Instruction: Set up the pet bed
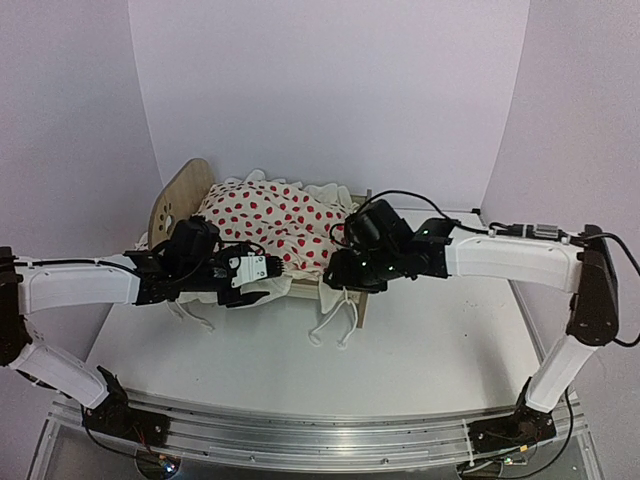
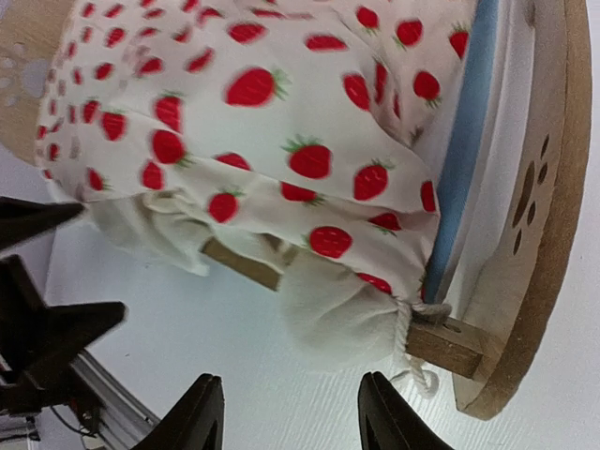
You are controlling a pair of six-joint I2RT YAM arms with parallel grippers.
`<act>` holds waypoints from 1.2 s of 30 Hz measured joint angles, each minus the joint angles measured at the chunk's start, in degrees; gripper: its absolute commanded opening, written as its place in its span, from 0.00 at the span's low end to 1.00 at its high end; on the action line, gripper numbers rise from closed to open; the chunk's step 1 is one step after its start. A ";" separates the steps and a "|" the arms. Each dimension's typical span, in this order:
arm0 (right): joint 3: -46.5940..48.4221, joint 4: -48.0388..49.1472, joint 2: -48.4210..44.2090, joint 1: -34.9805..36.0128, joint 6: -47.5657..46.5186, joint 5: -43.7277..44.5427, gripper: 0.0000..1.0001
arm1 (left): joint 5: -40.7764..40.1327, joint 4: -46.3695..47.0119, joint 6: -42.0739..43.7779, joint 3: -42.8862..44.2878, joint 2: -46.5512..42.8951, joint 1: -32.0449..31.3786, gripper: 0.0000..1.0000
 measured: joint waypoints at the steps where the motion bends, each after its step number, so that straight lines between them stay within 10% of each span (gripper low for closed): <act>1: 0.02 -0.47 1.29 0.36 1.56 0.88 0.54 | -1.59 -0.07 -0.69 -0.38 0.00 0.58 0.68; 7: 0.02 -2.87 6.50 5.08 10.10 6.31 0.68 | -8.45 0.06 -3.20 -5.41 -0.96 1.08 0.65; 18: 0.26 0.66 10.28 6.90 14.96 12.66 0.56 | -9.09 5.90 -12.81 -14.72 -8.60 0.95 0.69; 26: -1.26 5.73 11.65 5.88 12.04 14.70 0.00 | -9.09 17.71 -3.26 -20.64 -4.37 0.07 0.72; 36: -9.35 7.81 1.52 3.37 7.36 9.75 0.00 | -5.16 34.91 10.87 -20.92 6.55 -1.20 0.75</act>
